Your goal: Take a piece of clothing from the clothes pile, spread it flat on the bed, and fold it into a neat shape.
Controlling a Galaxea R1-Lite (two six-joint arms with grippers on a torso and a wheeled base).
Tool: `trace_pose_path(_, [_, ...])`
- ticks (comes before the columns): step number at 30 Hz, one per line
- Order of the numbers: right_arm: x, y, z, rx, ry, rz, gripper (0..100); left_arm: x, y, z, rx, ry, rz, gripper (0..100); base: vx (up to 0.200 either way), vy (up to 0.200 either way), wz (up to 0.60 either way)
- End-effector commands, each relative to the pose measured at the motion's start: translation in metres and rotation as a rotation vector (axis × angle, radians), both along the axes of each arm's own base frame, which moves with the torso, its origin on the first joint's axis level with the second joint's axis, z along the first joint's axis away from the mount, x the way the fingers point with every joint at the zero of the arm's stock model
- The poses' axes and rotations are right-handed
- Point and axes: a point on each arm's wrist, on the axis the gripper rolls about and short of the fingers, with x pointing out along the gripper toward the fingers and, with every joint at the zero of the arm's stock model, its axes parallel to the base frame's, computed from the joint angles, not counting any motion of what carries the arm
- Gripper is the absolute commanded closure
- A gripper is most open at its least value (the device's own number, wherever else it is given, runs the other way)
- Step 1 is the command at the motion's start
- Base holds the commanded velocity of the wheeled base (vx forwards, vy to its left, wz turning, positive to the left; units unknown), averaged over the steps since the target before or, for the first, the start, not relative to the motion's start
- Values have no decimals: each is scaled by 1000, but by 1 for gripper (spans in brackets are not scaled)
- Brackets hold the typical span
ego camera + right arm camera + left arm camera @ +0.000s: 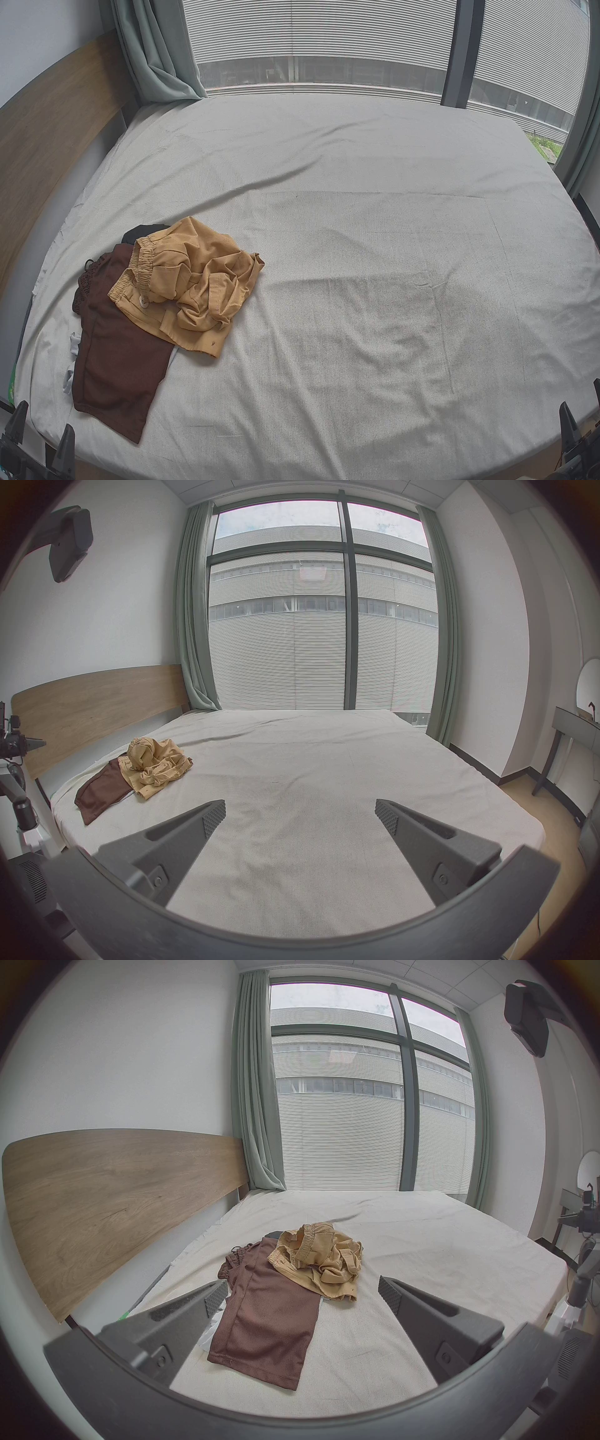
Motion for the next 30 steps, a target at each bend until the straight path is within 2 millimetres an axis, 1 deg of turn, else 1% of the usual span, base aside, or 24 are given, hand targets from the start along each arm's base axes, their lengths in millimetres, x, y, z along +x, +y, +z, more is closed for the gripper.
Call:
trace_pose_path(1, [1, 0, -5, -1, 11, 0, 0, 0, 0, -5, -18, 3, 1, 0, 0, 0, 0])
trace_pose_path(27, [1, 0, -5, 1, 9, 0, 0, 0, 0, -5, -15, 0, 6, 0, 0, 0, 0])
trace_pose_path(30, [1, 0, -5, -1, 9, 0, 0, 0, 0, -2, -20, -25, 8, 0, 0, 0, 0])
